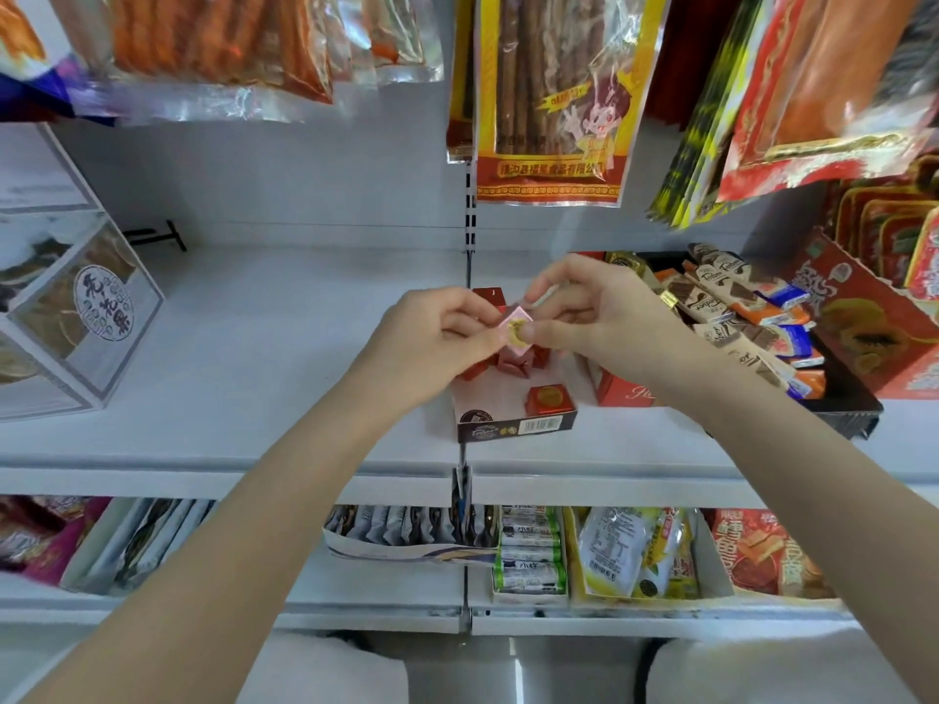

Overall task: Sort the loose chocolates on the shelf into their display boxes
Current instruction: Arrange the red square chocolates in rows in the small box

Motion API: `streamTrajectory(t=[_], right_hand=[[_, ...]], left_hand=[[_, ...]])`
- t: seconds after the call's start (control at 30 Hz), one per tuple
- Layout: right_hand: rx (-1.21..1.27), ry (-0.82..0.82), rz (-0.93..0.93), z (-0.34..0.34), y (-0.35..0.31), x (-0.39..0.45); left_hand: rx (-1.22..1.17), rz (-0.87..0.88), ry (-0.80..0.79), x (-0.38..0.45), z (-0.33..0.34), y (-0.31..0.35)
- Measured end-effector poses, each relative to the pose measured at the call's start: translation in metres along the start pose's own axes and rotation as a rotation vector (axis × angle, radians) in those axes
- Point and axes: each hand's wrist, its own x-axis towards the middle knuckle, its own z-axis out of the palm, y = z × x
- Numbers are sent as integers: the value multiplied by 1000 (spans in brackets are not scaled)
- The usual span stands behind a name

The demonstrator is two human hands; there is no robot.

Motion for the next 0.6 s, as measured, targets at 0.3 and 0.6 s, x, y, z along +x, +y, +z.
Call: streamTrajectory(t=[0.3,0.6], right_hand=[[-490,-277,-68,26,6,5],[-704,-291,-143,40,5,8]], left_hand=[[506,101,-158,-9,-23,-29],[531,56,-188,-6,-24,-31]])
